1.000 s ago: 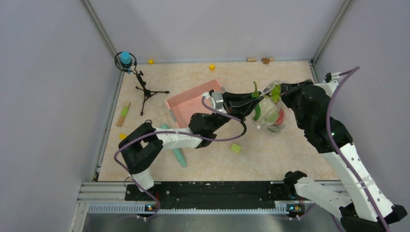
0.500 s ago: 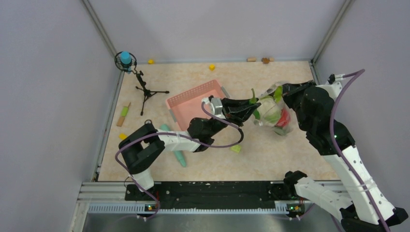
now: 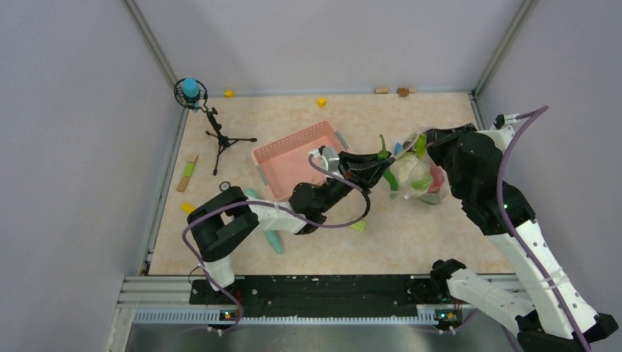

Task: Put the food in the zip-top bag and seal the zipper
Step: Place the fake vegetable in the zipper food storage bag, then adjust the zipper food storage bag at the center of the board, then adjust the fake vegetable in the zipper food storage bag.

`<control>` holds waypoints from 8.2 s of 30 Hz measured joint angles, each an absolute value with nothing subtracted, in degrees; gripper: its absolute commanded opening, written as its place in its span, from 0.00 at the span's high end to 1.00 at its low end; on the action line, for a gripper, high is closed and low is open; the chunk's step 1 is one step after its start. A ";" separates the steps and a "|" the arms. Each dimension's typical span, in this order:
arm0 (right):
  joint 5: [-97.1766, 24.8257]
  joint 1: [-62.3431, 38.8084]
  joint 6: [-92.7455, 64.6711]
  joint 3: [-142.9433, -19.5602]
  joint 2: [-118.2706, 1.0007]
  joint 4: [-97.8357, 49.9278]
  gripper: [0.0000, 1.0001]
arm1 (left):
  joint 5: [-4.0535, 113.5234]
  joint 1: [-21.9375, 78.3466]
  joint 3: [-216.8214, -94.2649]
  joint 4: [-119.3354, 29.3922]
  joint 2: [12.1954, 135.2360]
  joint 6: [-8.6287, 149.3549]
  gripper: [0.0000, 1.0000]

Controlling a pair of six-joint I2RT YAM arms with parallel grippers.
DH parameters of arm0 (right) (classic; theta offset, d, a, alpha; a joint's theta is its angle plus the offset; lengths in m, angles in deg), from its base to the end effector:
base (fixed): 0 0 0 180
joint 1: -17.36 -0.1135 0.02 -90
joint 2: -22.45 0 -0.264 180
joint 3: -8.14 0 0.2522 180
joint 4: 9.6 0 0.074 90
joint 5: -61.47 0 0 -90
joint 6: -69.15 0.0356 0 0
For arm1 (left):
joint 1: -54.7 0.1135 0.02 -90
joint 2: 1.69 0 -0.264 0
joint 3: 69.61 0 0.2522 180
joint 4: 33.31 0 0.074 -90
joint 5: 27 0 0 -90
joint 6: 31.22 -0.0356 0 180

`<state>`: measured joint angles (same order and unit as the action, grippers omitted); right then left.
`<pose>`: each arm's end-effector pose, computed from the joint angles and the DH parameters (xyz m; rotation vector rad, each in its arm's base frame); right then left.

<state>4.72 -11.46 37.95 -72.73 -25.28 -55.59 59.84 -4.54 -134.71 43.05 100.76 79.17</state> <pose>0.1450 0.0575 0.4237 0.8536 1.5796 0.5880 0.1837 -0.3125 0.2872 0.3731 0.8905 -1.3147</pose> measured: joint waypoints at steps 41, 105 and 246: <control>-0.15 -11.44 36.64 -63.35 -22.77 -50.08 1.00 | 65.19 -10.70 -142.35 -7.04 95.15 64.54 1.00; -13.49 -11.46 19.59 -60.42 -20.82 -48.16 1.00 | 76.78 -8.87 -169.33 -64.03 90.53 69.57 0.12; -21.11 -40.62 -16.51 -58.19 -30.42 -35.13 0.33 | 84.62 8.95 -158.86 -70.67 69.27 91.69 1.00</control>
<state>-21.11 -40.62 -16.51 -58.19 -30.42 -35.13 84.62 8.95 -158.86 -70.67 69.27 91.69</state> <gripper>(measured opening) 0.605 0.014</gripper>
